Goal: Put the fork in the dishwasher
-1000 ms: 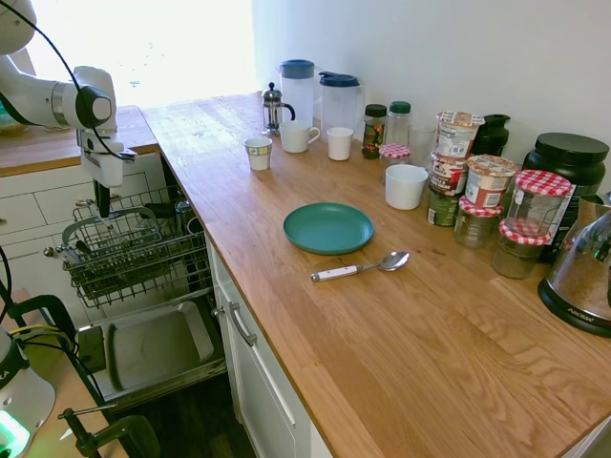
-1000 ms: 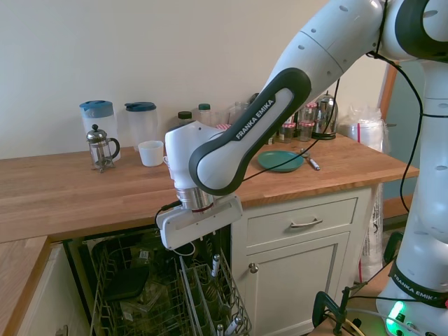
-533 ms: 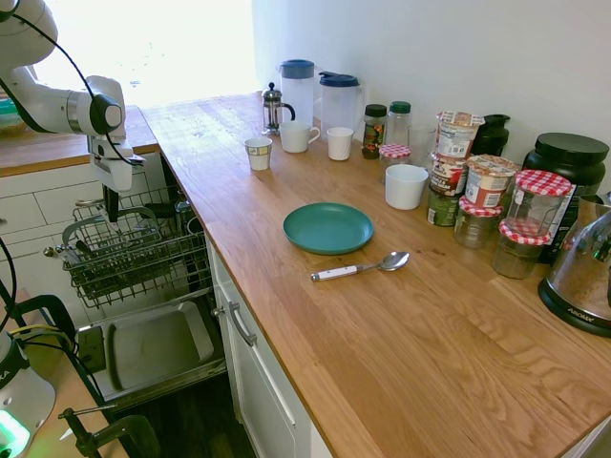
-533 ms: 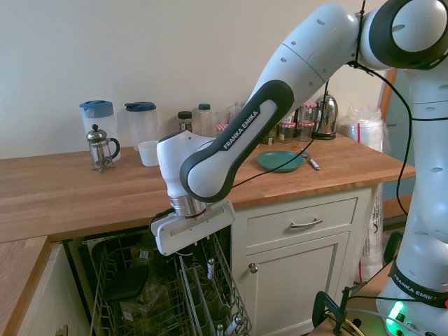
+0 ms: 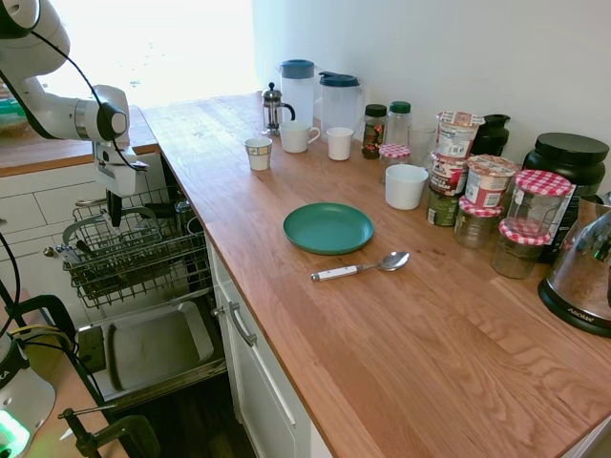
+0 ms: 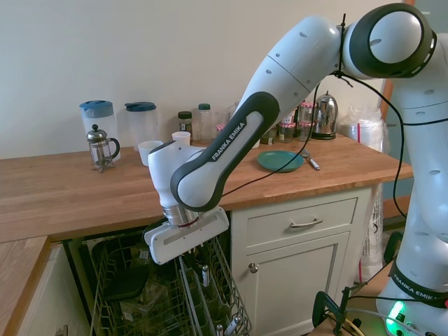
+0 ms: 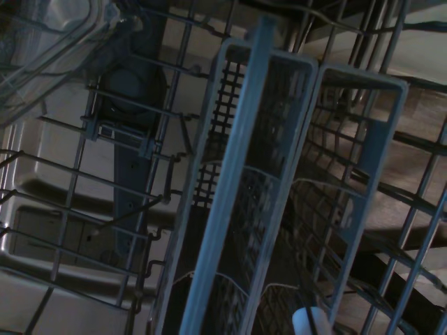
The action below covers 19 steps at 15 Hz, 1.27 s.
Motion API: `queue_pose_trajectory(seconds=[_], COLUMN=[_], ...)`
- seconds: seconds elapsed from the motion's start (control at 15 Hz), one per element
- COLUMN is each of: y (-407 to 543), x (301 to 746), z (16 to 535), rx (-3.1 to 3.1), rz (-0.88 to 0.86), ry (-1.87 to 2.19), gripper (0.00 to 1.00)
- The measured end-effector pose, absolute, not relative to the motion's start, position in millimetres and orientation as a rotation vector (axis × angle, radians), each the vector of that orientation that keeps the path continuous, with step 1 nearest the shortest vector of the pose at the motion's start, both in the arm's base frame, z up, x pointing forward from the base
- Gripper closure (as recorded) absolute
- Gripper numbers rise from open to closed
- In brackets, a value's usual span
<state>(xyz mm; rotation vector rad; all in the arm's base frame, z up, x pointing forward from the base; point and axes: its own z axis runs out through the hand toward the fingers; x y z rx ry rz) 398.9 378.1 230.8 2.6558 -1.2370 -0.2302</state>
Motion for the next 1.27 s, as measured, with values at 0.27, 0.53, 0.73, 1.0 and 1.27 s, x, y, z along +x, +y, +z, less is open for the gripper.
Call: queue_pose_trajectory(seconds=[0.27, 0.53, 0.73, 1.0, 1.27], y=[379, 374, 372, 372, 369], x=[399, 404, 406, 410, 405], z=[231, 228, 229, 244, 285], rx=[2.658, 2.652, 2.651, 2.671, 2.696], rz=[-0.231, -0.231, -0.225, -0.193, -0.135], ry=[-1.23, -1.237, -1.239, -1.248, -1.255], gripper=[0.0, 0.0, 0.0, 0.0, 0.0])
